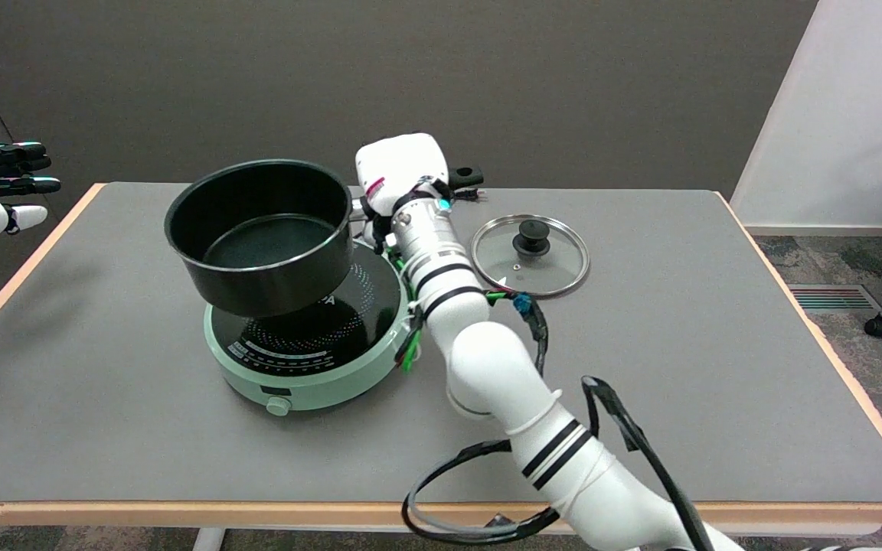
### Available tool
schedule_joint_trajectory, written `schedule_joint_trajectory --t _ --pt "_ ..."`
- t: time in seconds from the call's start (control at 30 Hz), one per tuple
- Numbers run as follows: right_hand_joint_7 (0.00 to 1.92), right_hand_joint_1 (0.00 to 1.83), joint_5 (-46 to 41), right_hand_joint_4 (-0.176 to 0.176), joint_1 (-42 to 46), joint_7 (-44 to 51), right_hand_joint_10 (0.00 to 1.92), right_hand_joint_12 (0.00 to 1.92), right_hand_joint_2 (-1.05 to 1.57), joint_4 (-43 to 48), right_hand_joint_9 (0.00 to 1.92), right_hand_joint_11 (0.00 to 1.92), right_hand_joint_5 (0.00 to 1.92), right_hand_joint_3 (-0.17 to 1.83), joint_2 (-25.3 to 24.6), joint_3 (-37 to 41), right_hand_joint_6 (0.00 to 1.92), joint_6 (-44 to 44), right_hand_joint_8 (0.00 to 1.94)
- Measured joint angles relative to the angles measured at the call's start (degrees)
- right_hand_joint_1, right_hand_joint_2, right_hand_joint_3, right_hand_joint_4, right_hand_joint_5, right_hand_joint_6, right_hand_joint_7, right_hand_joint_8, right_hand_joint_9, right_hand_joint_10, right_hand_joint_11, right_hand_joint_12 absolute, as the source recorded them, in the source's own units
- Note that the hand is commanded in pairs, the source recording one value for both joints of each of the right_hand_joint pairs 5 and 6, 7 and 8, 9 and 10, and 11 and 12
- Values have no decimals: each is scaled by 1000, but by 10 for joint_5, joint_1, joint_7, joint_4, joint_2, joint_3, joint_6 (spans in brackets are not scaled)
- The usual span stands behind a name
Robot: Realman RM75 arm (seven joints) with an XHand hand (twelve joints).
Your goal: Place the soup pot onto the induction stove.
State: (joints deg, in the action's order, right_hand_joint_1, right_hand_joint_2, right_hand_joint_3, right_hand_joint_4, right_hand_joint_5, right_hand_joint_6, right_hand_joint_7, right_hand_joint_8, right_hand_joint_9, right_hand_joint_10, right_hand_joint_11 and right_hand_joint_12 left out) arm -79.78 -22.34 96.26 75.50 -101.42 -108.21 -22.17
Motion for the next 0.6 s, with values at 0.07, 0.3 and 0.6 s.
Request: schedule_joint_trajectory --t 0.07,0.3,0.6 --pt "1854 990 4 -58 2 5 1854 1854 1280 -2 1854 1854 1854 735 -8 -7 1854 -14 1854" --pt "1853 989 11 -58 6 16 1853 1853 1277 -17 1853 1853 1853 739 -22 -20 1853 -51 1853" --pt "1851 988 14 -59 6 21 1851 1851 1274 -38 1851 1851 1851 747 -28 -27 1851 -84 1851"
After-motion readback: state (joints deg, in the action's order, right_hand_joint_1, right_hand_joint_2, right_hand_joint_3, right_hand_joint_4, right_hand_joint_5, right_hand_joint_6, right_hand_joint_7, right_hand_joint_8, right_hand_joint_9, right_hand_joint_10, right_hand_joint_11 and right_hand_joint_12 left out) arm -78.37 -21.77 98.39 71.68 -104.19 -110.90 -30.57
